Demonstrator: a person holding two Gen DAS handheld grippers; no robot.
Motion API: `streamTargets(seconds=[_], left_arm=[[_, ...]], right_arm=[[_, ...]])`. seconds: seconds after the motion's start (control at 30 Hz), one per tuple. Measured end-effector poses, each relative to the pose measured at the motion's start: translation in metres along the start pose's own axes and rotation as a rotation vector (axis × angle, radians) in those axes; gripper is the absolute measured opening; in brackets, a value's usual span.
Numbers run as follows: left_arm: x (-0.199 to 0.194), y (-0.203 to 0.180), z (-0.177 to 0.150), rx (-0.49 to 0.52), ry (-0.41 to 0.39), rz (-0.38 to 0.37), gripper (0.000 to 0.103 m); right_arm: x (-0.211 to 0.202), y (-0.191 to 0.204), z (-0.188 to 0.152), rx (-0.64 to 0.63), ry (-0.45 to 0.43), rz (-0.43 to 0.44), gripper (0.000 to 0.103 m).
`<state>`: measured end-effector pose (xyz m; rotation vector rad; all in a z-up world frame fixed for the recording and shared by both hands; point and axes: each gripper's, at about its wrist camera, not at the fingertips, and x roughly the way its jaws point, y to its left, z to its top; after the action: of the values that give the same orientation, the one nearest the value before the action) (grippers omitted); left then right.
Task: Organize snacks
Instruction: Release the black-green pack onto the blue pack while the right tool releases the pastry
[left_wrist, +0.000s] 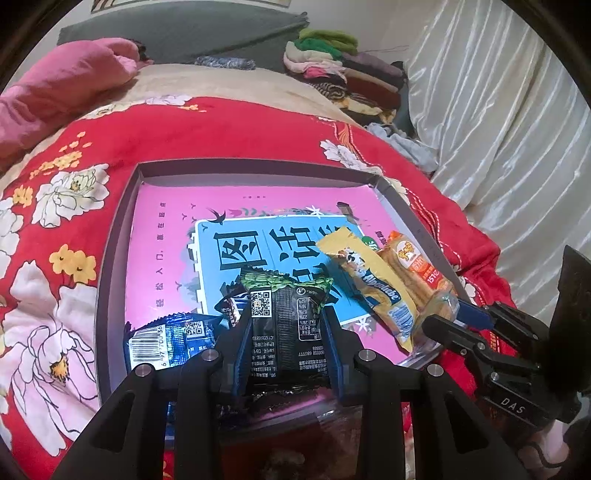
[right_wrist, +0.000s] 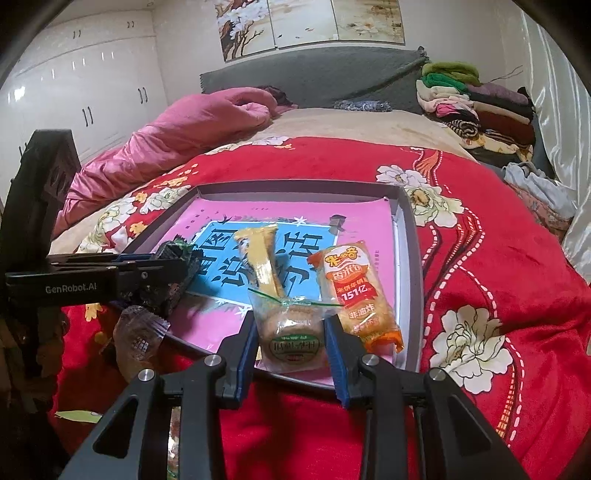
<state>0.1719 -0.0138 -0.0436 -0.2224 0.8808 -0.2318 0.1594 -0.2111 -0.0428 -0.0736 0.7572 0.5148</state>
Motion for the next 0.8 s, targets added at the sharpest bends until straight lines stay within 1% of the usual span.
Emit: streamTargets(seconds=[0.17,0.3,0.6,0.7,0.8], left_arm=[[-0.0011,0.0014,-0.0007,-0.008,0.0,-0.003,0.036],[-0.0015,0.0014,-0.0009,-0.009,0.002,-0.001,0.036],[-0.0022,0.0058,0.0003,-0.024,0.002,0.004,0.036],[-0.0025,0.0076,0.0004,-0.028,0.001,0.007,0.038],[-0.0028,0.0091,0.0007,-0.03,0.0,0.016,0.042]], right_arm=[[-0.0015,-0.0047,0.0004,0.024,0.0,0.004,0.037],[-0.0035,-0.007,0.002,0.04,-0.01,0.013,0.044],[-0.0067,-0.0087,0.0019,0.046,-0.018,0.005,0.045],[-0.0069,-0.0097,0.0015,0.048,-0.016,0.005,0.047],[-0.007,-0.0099,0.0012,0.048,-0.018,0.006,0.047]])
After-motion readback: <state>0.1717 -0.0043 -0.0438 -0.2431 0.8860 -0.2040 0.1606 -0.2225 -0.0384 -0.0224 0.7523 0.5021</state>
